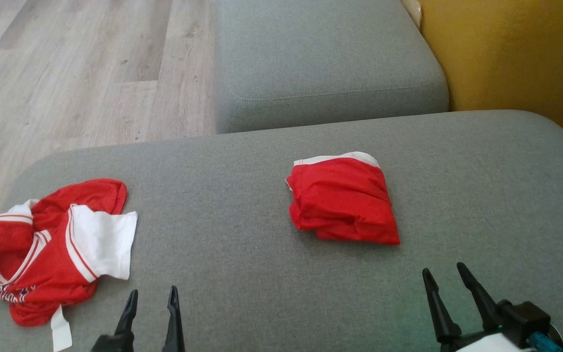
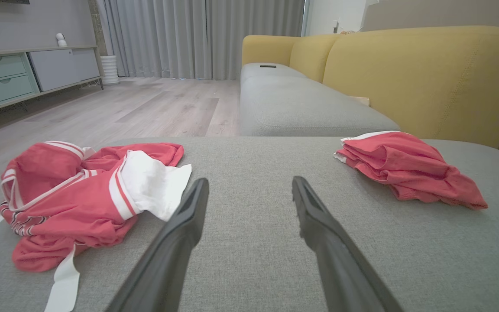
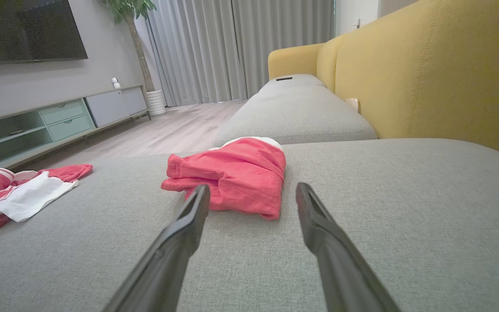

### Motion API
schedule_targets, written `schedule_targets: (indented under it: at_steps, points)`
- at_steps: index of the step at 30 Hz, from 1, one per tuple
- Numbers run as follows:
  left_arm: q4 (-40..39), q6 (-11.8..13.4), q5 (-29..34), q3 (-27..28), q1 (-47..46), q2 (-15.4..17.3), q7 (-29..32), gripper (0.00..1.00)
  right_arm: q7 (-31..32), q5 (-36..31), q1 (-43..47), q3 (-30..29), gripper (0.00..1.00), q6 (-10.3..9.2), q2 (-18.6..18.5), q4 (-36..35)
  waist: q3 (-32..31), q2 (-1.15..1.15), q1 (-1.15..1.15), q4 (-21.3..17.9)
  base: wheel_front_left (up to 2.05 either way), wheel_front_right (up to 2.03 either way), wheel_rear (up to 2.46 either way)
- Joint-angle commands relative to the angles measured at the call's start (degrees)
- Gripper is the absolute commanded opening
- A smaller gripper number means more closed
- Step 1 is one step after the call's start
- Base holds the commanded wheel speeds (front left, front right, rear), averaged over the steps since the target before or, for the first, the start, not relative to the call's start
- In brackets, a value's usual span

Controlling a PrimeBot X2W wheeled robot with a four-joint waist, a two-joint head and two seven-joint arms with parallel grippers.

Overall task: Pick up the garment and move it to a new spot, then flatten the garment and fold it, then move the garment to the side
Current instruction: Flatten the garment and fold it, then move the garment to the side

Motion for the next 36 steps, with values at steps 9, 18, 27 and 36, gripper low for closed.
schedule_targets:
  at_steps: [9,18,27,36]
  points:
    - [-1.0,0.1,-0.1,1.5,-2.5,-0.3,-0.4,1.00,-0.8,-1.3,-1.2,0.9,1.00,0.39,0.1,-0.9,-0.5,0.00,0.00,-0.1,0.00,0.00,0.00]
    - [-0.2,-0.1,-0.2,1.0,-2.4,-0.3,-0.4,1.00,-0.8,-3.0,-1.9,-0.2,1.00,0.39,0.9,1.7,-0.3,0.00,0.00,0.1,0.00,0.00,0.00]
    - [-0.1,-0.4,-0.7,-1.2,-4.7,-0.3,-0.4,1.00,-0.8,0.6,-6.6,0.2,1.00,0.39,0.1,5.7,2.7,0.00,0.00,1.5,0.00,0.00,0.00]
    - [-1.0,-0.6,-1.4,-5.4,-8.9,-0.3,-0.4,1.00,7.6,14.7,-19.6,1.1,1.00,0.39,-2.7,13.0,7.4,0.00,0.00,2.8,0.00,0.00,0.00]
